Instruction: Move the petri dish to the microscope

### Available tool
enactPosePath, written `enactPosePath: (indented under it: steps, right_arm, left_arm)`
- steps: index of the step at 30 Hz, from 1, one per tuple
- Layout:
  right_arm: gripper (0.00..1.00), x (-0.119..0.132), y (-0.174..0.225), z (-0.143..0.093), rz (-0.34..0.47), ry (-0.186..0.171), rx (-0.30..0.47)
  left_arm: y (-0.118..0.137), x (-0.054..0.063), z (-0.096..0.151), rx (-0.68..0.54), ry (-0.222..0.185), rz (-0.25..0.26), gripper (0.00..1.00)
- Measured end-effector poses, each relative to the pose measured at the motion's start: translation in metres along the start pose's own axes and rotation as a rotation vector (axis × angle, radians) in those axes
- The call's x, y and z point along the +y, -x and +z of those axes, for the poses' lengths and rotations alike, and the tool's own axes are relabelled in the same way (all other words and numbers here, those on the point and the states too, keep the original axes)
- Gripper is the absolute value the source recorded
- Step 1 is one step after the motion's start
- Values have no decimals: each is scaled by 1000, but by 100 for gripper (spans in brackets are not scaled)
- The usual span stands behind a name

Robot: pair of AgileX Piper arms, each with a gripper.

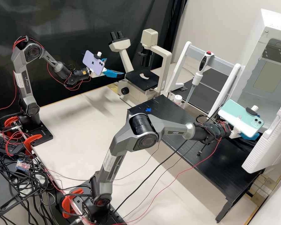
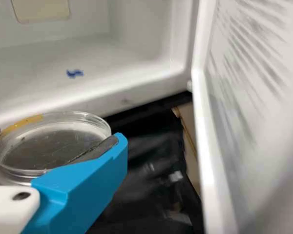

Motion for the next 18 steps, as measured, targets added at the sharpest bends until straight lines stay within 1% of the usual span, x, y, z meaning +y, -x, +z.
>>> enactPosePath:
  steps: [3,5,8,11,14,18]
  right_arm:
    - [0,-6,17,2,-10,3,-17]
    - [0,-11,28,3,-23,14,-21]
    - [0,-17,50,-4,-33,42,0]
    - [0,-22,67,-10,-40,48,25]
    - [0,-28,84,-18,-42,82,44]
    - [0,-38,99,-27,-60,106,80]
  left_arm:
    - [0,0,0,0,0,0,100]
    - [0,0,0,0,0,0,100]
    - [0,0,0,0,0,0,100]
    - [0,0,0,0,0,0,100]
    - [0,0,0,0,0,0,100]
    - [0,0,0,0,0,0,100]
